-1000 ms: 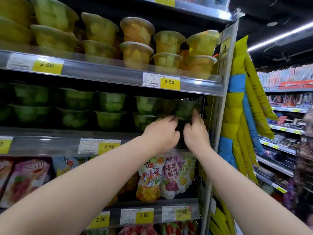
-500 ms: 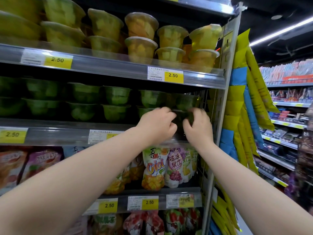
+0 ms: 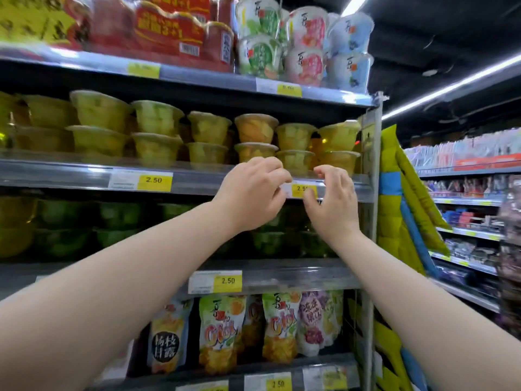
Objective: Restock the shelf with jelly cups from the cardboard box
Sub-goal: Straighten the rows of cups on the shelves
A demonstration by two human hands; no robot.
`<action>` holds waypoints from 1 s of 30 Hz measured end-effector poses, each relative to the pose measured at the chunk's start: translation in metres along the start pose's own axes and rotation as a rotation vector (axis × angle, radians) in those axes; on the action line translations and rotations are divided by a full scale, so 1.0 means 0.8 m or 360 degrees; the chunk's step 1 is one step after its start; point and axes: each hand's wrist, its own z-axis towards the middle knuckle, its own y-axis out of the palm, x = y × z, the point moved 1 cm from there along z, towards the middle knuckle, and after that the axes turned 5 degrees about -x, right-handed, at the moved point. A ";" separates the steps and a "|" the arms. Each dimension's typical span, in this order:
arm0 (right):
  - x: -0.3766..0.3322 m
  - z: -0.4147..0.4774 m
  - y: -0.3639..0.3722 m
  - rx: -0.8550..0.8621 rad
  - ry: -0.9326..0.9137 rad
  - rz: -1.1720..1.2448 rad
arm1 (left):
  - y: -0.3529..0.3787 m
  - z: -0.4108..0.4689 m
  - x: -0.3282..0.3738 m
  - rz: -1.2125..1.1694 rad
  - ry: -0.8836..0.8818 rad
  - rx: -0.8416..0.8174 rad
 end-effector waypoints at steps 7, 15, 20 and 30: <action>0.028 0.046 -0.023 -0.0239 0.0448 -0.0221 | 0.007 0.049 -0.015 -0.0048 -0.0073 -0.0298; 0.074 0.081 -0.037 -0.0374 0.0335 -0.0282 | 0.062 0.122 0.011 0.0005 -0.0019 -0.0386; 0.082 0.074 -0.029 -0.0529 0.0217 -0.0434 | 0.076 0.141 0.008 0.0173 -0.0207 -0.0421; 0.094 0.088 -0.012 -0.0544 0.0214 -0.0532 | 0.080 0.143 0.008 0.0290 -0.0139 -0.0292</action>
